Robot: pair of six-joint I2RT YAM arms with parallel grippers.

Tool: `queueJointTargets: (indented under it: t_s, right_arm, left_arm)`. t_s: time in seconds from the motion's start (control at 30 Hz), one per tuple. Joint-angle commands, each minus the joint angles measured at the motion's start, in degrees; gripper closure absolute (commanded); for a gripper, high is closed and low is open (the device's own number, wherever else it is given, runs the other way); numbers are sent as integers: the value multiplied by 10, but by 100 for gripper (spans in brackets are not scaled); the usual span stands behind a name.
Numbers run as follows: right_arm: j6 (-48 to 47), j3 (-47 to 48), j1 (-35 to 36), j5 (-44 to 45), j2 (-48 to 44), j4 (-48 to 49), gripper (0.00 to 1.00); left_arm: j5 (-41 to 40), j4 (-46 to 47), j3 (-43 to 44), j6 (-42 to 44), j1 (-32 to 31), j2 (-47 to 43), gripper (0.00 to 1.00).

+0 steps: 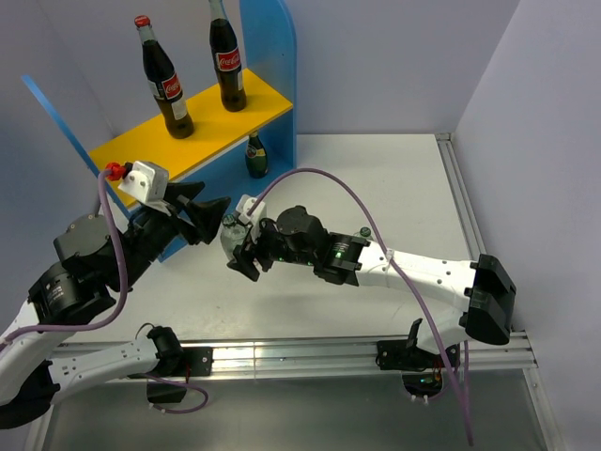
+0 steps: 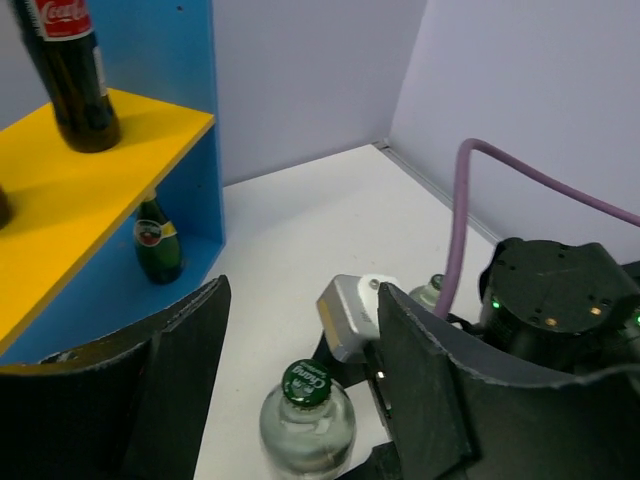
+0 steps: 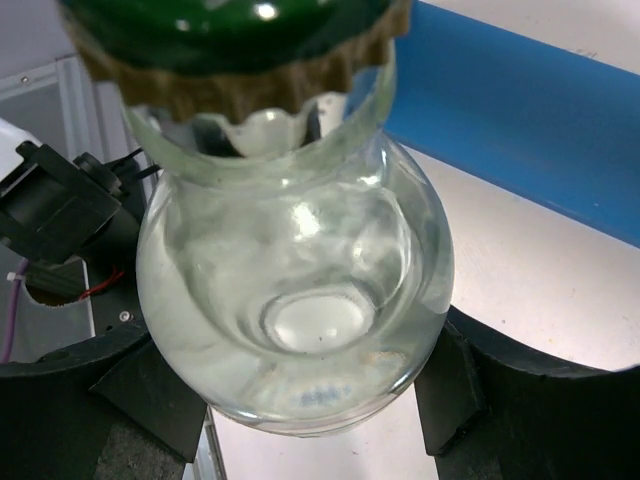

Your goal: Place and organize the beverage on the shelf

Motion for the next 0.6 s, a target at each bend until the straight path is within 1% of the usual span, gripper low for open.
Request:
queueJointTargets:
  t_s: [0.0, 0.07, 0.1, 0.17, 0.2, 0.27, 0.33, 0.37, 0.43, 0.47, 0.57]
  right_arm:
    - [-4, 16, 2, 15, -41, 99, 100]
    - [-3, 15, 1, 23, -42, 101, 100]
    - [0, 13, -1, 22, -45, 107, 100]
    - [3, 1, -7, 22, -50, 121, 100]
    - [3, -6, -9, 23, -54, 144, 100]
    - [3, -20, -12, 31, -59, 161, 100]
    - [-3, -16, -12, 38, -60, 164, 100]
    - [-10, -14, -11, 38, -61, 166, 100]
    - [-15, -13, -13, 37, -66, 170, 100]
    - [-17, -11, -13, 36, -67, 171, 100]
    - [-18, -13, -13, 30, -77, 174, 100]
  left_arm:
    - [-58, 6, -2, -12, -1, -5, 34]
    - [-93, 2, -9, -20, -1, -15, 34]
    - [-134, -1, -16, -24, -1, -16, 33]
    - [-184, -8, -24, -37, -1, -22, 30]
    - [-227, -13, -31, -45, -1, -22, 28]
    - [-230, -21, -37, -50, -1, -18, 28]
    - [-202, -20, -38, -57, -1, -10, 33]
    - [-194, -18, -40, -59, -1, -7, 41]
    - [-174, -13, -40, -64, -1, 9, 50]
    - [-170, -16, -36, -66, -1, 18, 57]
    - [-149, -24, -31, -75, 8, 42, 65]
